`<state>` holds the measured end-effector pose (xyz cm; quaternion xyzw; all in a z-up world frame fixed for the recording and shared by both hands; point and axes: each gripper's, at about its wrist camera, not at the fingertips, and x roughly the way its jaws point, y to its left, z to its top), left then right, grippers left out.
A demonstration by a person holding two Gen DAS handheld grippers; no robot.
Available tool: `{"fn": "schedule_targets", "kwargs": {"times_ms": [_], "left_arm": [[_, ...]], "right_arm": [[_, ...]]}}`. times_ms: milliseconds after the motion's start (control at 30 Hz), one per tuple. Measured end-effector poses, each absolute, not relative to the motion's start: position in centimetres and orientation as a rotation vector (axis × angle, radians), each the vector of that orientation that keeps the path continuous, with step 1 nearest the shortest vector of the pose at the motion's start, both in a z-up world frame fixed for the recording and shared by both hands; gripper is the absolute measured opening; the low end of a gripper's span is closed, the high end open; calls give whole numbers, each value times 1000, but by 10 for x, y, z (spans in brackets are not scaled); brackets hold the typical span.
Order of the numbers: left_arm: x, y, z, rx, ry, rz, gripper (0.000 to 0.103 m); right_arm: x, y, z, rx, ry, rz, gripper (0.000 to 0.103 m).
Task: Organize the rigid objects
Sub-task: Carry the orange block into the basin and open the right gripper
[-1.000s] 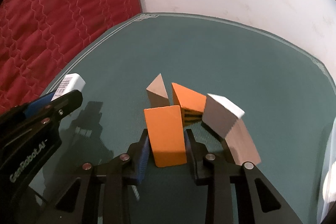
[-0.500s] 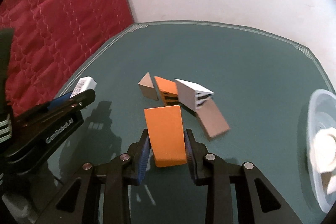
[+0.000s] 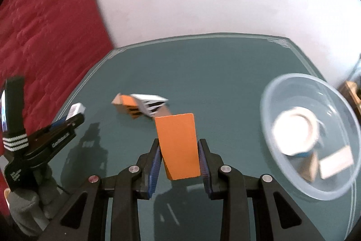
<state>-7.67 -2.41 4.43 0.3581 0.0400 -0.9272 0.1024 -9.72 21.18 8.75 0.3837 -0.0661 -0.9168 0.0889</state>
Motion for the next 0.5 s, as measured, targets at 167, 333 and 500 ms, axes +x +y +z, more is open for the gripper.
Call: {"fn": "schedule_targets", "kwargs": {"times_ms": [167, 333, 500], "left_arm": [[-75, -20, 44, 1059, 110, -2735, 31], [-75, -18, 44, 1059, 103, -2736, 31], [-74, -16, 44, 1057, 99, -2739, 31]], "right_arm": [[-89, 240, 93, 1129, -273, -2801, 34], [-83, 264, 97, 1118, -331, -2860, 34], [-78, 282, 98, 1113, -385, -2906, 34]]}}
